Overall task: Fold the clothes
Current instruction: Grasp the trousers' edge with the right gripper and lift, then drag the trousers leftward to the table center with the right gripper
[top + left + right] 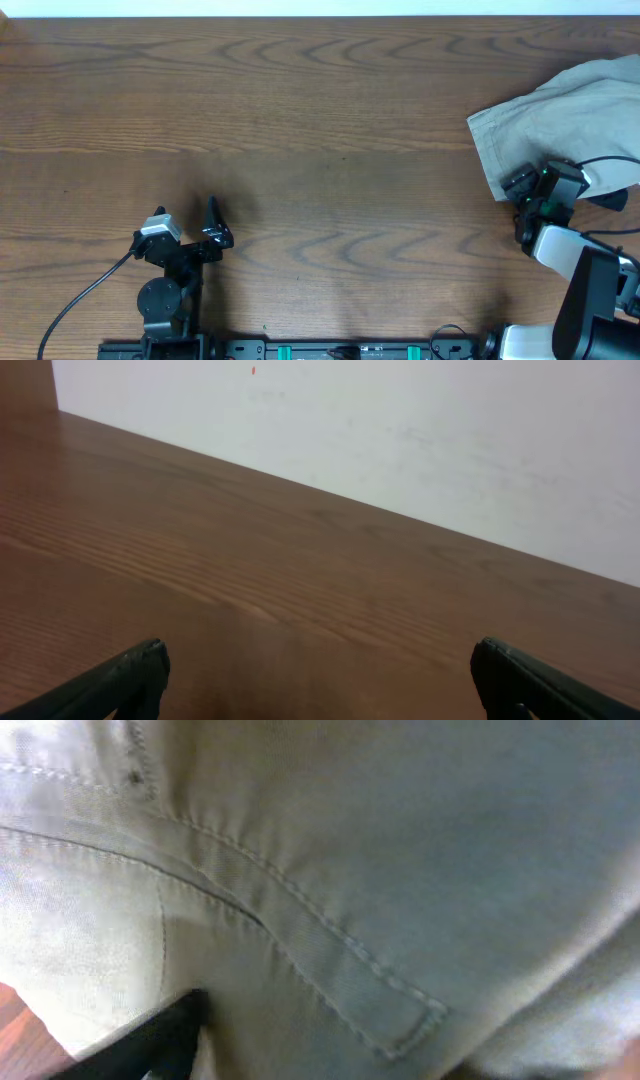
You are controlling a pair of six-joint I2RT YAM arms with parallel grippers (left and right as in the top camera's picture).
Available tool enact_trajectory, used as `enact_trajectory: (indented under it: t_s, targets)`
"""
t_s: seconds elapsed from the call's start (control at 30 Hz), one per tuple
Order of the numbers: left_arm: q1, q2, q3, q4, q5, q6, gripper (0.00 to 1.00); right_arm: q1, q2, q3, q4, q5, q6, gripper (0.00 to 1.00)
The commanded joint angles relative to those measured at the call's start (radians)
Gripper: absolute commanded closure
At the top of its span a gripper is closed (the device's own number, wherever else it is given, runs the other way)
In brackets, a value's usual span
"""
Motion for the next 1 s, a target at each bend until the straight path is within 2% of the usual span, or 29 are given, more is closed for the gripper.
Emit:
enact_trajectory:
  t_s: [0.0, 0.03, 0.17, 0.2, 0.4, 0.73, 0.97]
  targets:
    - [0.000, -0.005, -0.015, -0.038, -0.015, 0.010, 0.02, -0.006, 0.036, -0.012, -0.002, -0.063, -0.029, 0.59]
    - [0.000, -0.005, -0.015, -0.038, -0.015, 0.010, 0.02, -0.006, 0.036, -0.012, 0.002, -0.089, -0.029, 0.69]
    - [0.000, -0.005, -0.015, -0.038, -0.015, 0.010, 0.02, -0.007, 0.028, -0.012, 0.017, -0.178, -0.029, 0.95]
    - [0.000, -0.005, -0.015, -0.038, -0.015, 0.010, 0.02, -0.006, 0.020, -0.012, 0.019, -0.199, -0.029, 0.99]
    - [0.000, -0.005, -0.015, -0.038, -0.015, 0.010, 0.02, -0.006, -0.116, -0.012, 0.019, -0.356, -0.005, 0.99]
    - [0.000, -0.005, -0.015, -0.038, -0.015, 0.010, 0.02, -0.001, -0.531, -0.009, 0.015, -0.503, 0.223, 0.99]
    - [0.000, -0.005, -0.015, -0.038, -0.015, 0.010, 0.02, 0.055, -0.620, -0.009, 0.015, -0.543, 0.352, 0.99]
